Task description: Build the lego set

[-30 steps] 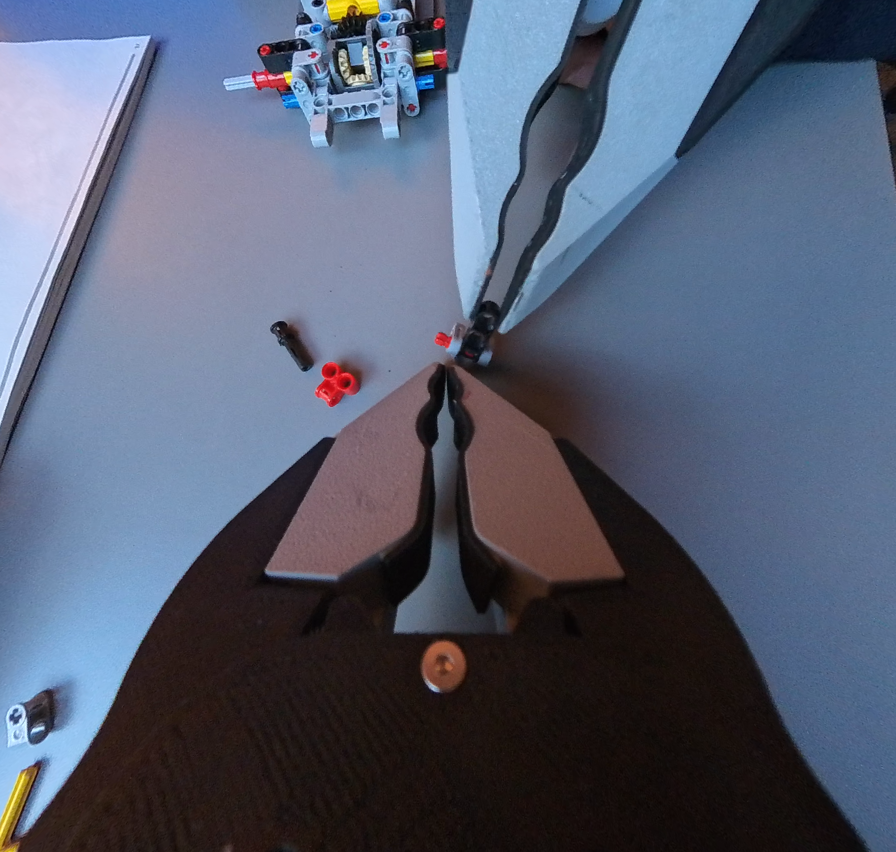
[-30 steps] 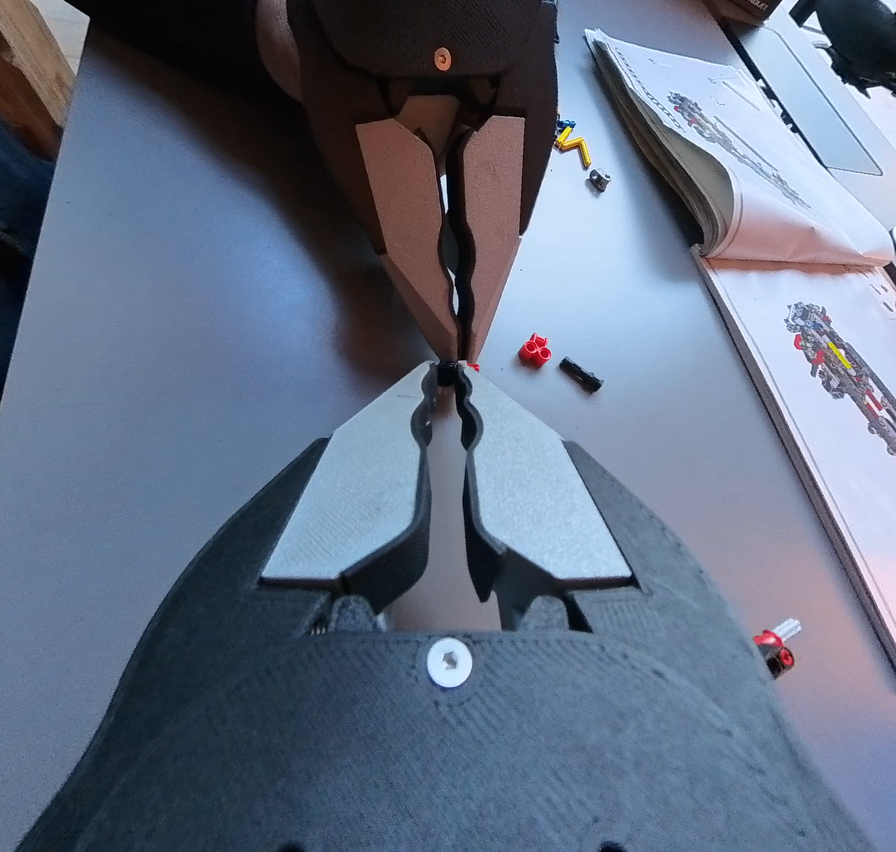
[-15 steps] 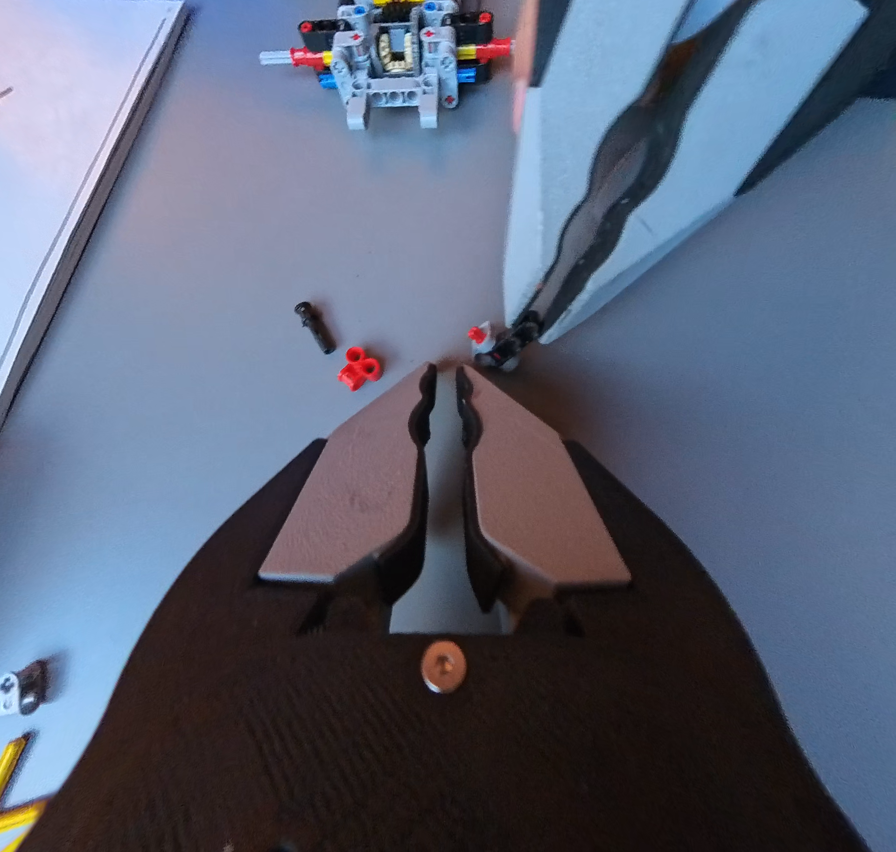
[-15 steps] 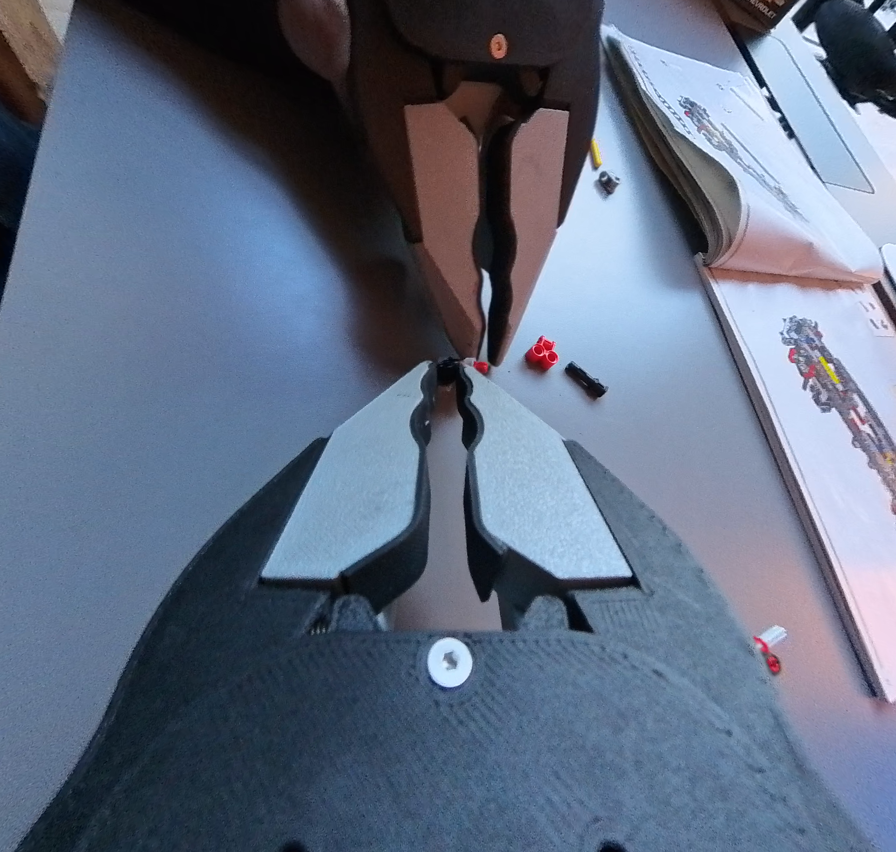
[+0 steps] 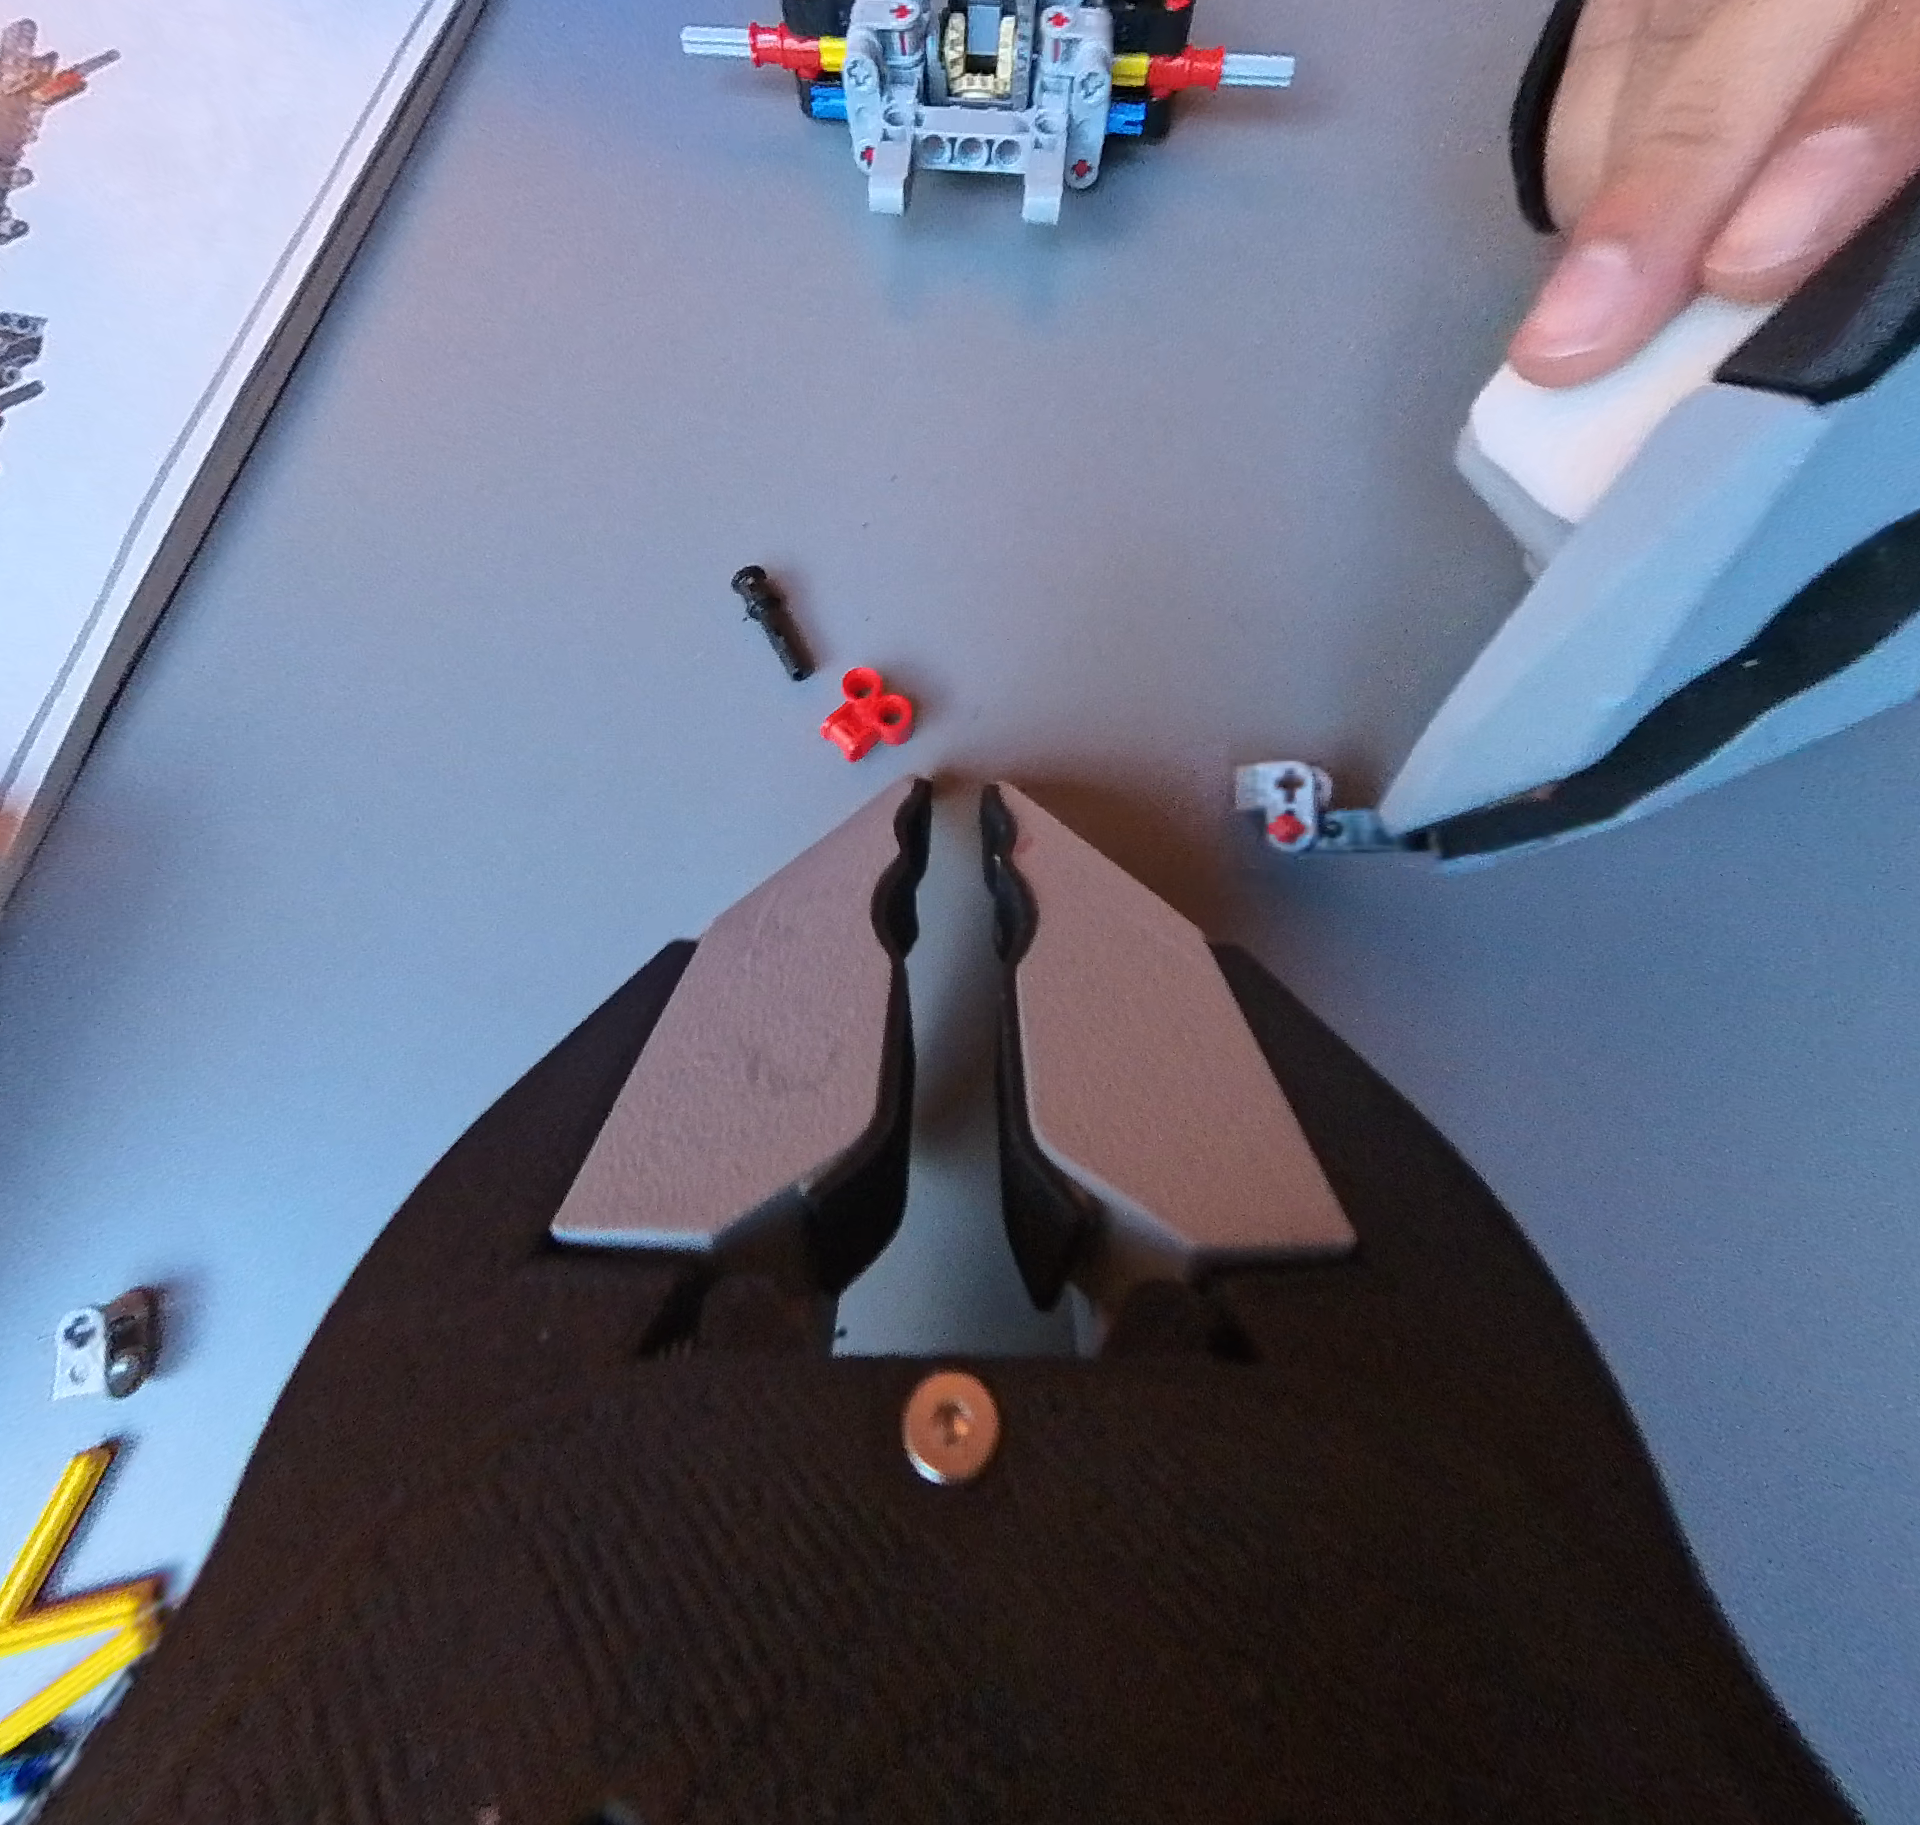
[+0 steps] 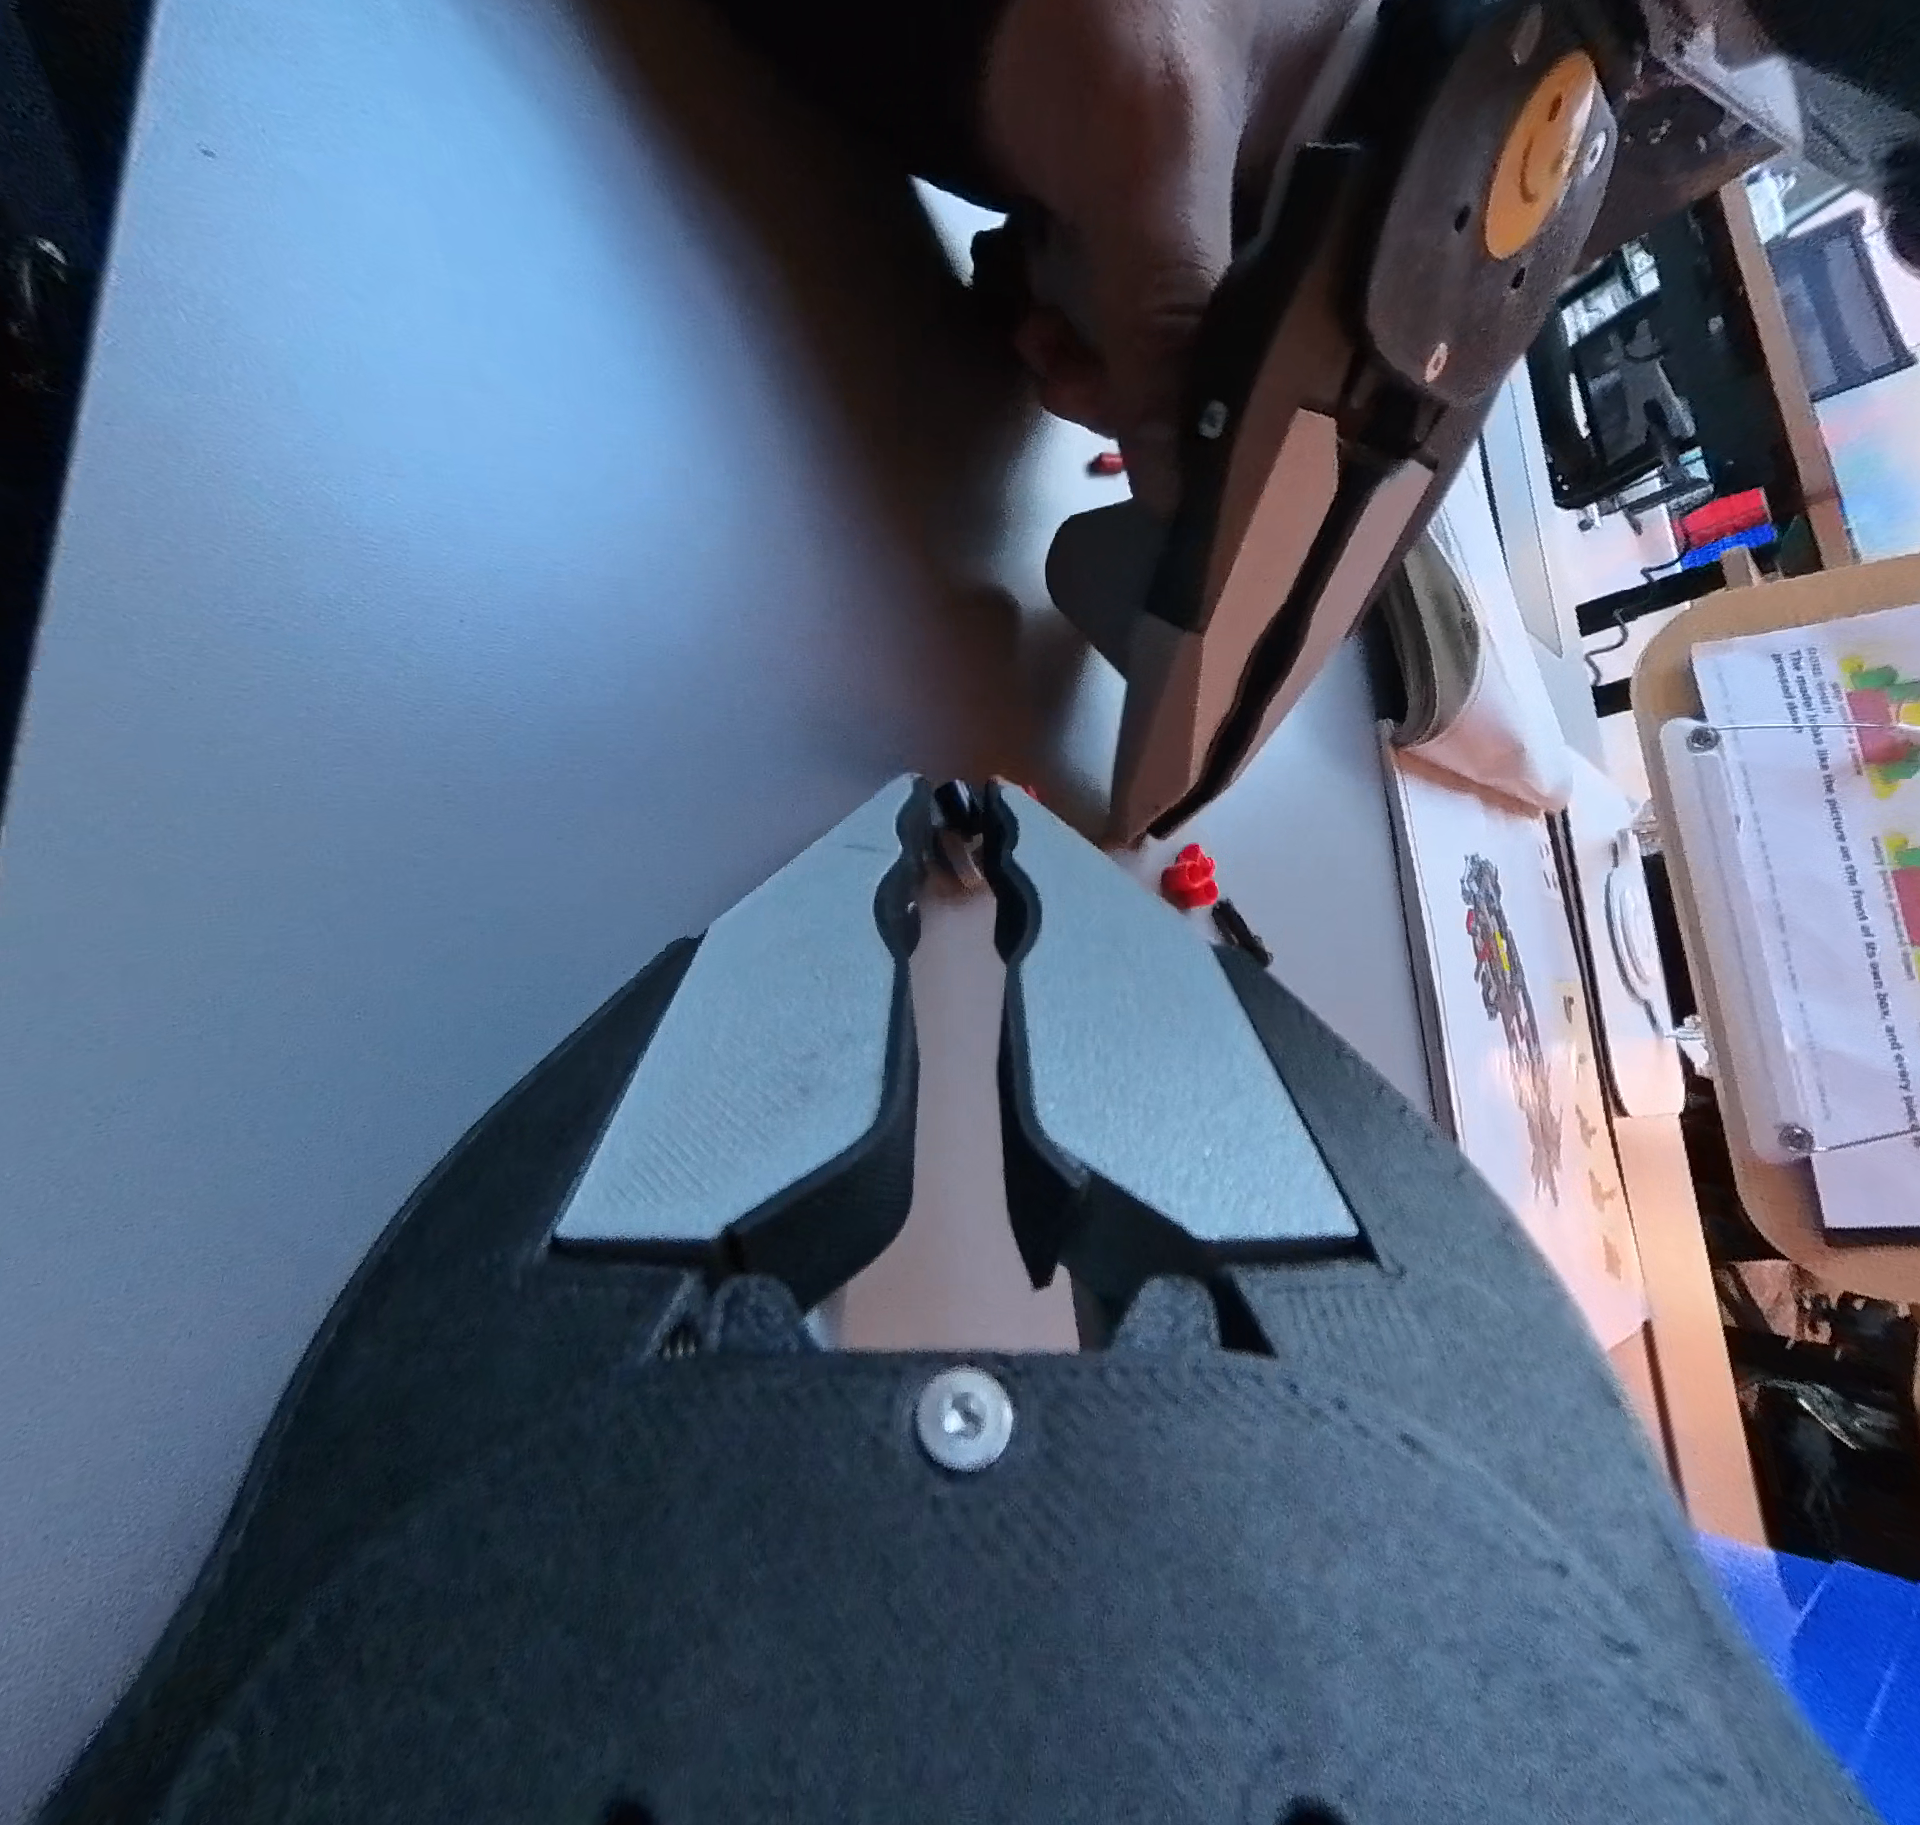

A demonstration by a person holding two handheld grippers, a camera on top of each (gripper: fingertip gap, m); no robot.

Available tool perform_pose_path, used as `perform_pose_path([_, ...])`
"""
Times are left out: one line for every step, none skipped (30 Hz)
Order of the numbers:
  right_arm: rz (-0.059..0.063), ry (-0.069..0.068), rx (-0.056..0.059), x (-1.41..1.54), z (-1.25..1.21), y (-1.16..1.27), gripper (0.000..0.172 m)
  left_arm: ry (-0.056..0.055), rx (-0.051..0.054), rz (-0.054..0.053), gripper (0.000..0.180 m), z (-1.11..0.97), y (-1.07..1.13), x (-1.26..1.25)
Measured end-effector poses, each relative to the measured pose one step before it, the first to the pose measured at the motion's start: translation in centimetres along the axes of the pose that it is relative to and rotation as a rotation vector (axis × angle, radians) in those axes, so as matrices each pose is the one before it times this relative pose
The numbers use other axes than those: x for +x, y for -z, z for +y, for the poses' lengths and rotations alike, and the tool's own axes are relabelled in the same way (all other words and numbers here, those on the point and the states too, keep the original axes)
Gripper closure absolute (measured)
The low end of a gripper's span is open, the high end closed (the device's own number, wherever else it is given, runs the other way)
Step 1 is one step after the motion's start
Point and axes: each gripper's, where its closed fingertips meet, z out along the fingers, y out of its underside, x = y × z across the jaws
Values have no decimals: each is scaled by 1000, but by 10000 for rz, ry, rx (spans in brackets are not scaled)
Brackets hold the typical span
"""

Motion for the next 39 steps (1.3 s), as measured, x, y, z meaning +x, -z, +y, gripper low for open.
perform_pose_path([29, 26, 4, -55, -43, 16, 165, 69, -2, 8, 173, 83, 84, -163])
perform_pose_path([-7, -12, 19, -46, -5, 25, 163, 77, -2, 21, 173, 57, 57, -122])
perform_pose_path([-51, -59, 45, -60, -14, 55, 161, 60, -4, 10, 173, 52, 39, -108])
perform_pose_path([-48, -106, 101, -26, -73, 98, 160, 34, -4, -12, 173, 36, 36, -95])
perform_pose_path([-55, -171, 174, 12, -152, 183, 159, -1, -7, -23, 173, 36, 33, -65])
perform_pose_path([-25, -223, 216, 94, -204, 243, 159, -19, -3, -31, 173, 22, 35, -60])
perform_pose_path([16, -247, 220, 188, -170, 290, 159, -17, -1, -19, 173, 16, 16, -30])
perform_pose_path([45, -276, 211, 275, -106, 319, 159, -14, -3, -6, 173, 15, 13, -17])
perform_pose_path([95, -311, 193, 420, -25, 313, 159, -16, -6, 11, 173, 13, 10, -2])
perform_pose_path([132, -346, 142, 558, 116, 285, 161, -20, -7, 23, 173, 15, 10, 26])
perform_pose_path([138, -385, 61, 631, 252, 210, 161, -30, -15, 23, 174, 23, 27, 26])
perform_pose_path([73, -409, 13, 585, 298, 151, 161, -59, -39, 39, 174, 54, 42, 57])
perform_pose_path([-44, -383, 46, 363, 172, 119, 160, -101, -84, 7, 174, 108, 108, 6])
perform_pose_path([-51, -322, 92, 286, 47, 77, 160, -106, -131, -56, 175, 178, 189, -104])
perform_pose_path([-42, -250, 50, 207, 58, 26, 159, -86, -122, -21, 176, 167, 267, -64])
perform_pose_path([-69, -184, -7, 93, 96, -45, 159, -24, -69, 196, 176, 116, 332, 242])
perform_pose_path([-120, -150, -53, -54, 152, -120, 159, 95, -28, 390, 175, 69, 376, 486])
perform_pose_path([-185, -129, -92, -205, 169, -206, 157, 189, 15, 532, 172, 27, 346, 671])
perform_pose_path([-120, -91, -182, -126, 203, -252, 157, 233, 63, 536, 169, -21, 297, 687])
perform_pose_path([-65, -66, -167, -56, 135, -270, 156, 207, 70, 512, 166, -46, 219, 675])
perform_pose_path([-126, -80, -46, -149, -90, -271, 156, 141, 10, 462, 162, 7, 129, 655])
perform_pose_path([-157, -125, 17, -150, -201, -244, 156, 73, -26, 293, 160, 41, 37, 443])
perform_pose_path([-163, -160, 9, -106, -167, -236, 156, 5, -80, 161, 158, 110, -58, 305])
perform_pose_path([-147, -168, -13, -43, -86, -190, 155, -51, -156, 87, 157, 198, -115, 254])
perform_pose_path([-104, -167, -42, 50, 17, -150, 154, -83, -187, 56, 155, 238, -143, 242])
perform_pose_path([-66, -179, -63, 131, 94, -118, 154, -87, -179, 26, 154, 229, -138, 224])
perform_pose_path([-79, -194, -78, 122, 118, -95, 154, -72, -139, 41, 153, 162, -117, 260])
perform_pose_path([-86, -170, -67, 77, 95, -99, 154, -49, -90, 84, 153, 90, -119, 320])
perform_pose_path([-60, -121, -62, 70, 73, -111, 153, -9, -43, 96, 152, 10, -114, 339])
perform_pose_path([-60, -60, -58, 5, 48, -125, 153, 51, -23, 80, 151, -13, -144, 299])
perform_pose_path([-54, -6, -73, -29, 41, -173, 152, 84, -62, 22, 148, 31, -194, 198])
perform_pose_path([-44, 32, -107, -52, 76, -203, 152, 42, -115, -68, 146, 114, -216, 78])
perform_pose_path([-34, 63, -128, -63, 100, -233, 152, -49, 33, -141, 147, -124, -113, 24])
perform_pose_path([-40, 83, -147, -83, 121, -248, 152, -99, -30, -148, 147, -17, -93, 32])
perform_pose_path([-43, 97, -125, -110, 91, -227, 153, -149, -36, -158, 147, 5, -66, 15])
perform_pose_path([-24, 94, -116, -80, 92, -208, 153, -161, -23, -194, 149, 37, -52, -76])
perform_pose_path([-32, 93, -148, -90, 135, -198, 156, -139, -7, -217, 152, 30, -34, -165])
perform_pose_path([-56, 105, -149, -143, 156, -173, 159, -124, -6, -238, 157, 36, -30, -256])
perform_pose_path([-72, 114, 30, -166, -99, -85, 164, -147, -20, -311, 163, 56, -18, -397])
